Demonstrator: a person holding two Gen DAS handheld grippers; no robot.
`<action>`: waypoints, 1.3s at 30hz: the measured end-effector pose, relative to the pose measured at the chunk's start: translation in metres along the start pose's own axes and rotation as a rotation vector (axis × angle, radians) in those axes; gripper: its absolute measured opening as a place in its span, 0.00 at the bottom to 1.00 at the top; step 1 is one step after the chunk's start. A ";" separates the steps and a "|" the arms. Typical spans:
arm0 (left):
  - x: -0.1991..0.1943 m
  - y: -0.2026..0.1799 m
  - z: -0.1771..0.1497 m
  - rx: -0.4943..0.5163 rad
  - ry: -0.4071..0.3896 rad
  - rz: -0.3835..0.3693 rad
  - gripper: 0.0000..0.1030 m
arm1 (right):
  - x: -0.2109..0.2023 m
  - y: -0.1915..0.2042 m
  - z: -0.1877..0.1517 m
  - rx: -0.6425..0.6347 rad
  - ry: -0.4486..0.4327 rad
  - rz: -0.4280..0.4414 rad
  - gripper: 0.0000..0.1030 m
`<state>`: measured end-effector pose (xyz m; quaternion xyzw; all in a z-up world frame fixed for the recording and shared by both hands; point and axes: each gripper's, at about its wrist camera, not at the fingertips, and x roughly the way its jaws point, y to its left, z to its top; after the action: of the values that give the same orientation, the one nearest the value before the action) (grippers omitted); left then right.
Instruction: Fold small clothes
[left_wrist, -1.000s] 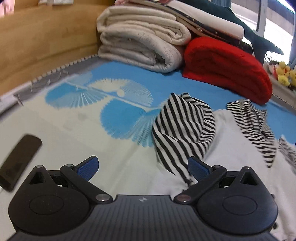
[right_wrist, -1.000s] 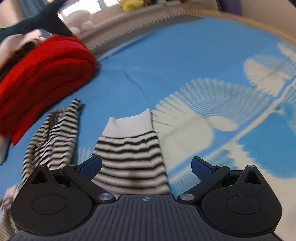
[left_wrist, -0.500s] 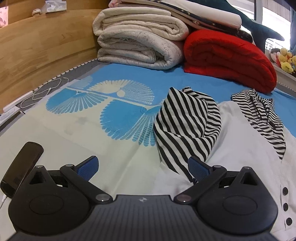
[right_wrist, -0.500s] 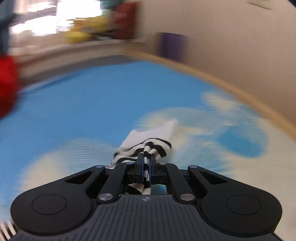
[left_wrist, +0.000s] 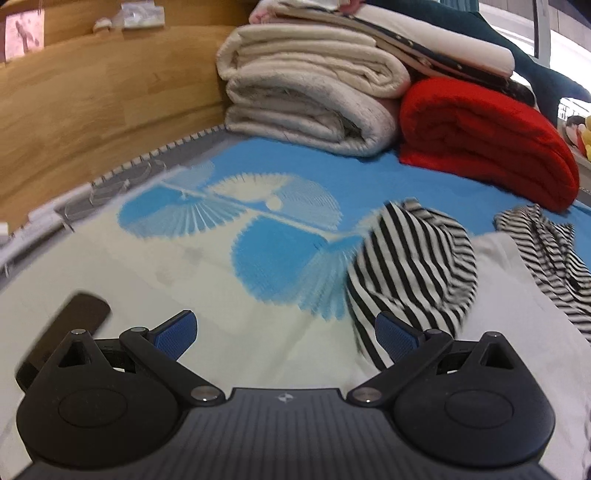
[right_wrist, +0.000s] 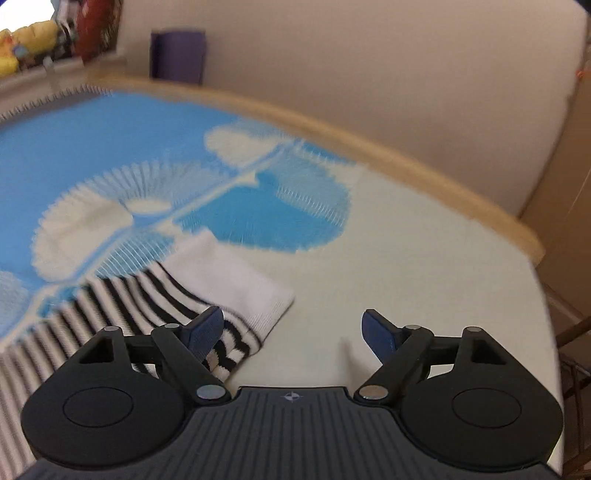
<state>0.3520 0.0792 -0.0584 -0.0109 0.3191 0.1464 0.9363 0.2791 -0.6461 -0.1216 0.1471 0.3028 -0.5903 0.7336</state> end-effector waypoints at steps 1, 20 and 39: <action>0.003 0.003 0.006 -0.001 -0.010 0.024 1.00 | -0.028 -0.010 0.000 0.016 -0.037 0.084 0.81; 0.113 -0.186 0.109 0.178 0.177 -0.403 1.00 | -0.289 0.058 -0.187 -0.428 -0.116 0.781 0.84; 0.179 0.157 0.121 -0.350 0.273 -0.111 0.21 | -0.295 0.057 -0.196 -0.519 -0.148 0.798 0.82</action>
<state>0.5144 0.2911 -0.0578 -0.2106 0.4115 0.1448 0.8748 0.2447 -0.2895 -0.0989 0.0212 0.3069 -0.1767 0.9350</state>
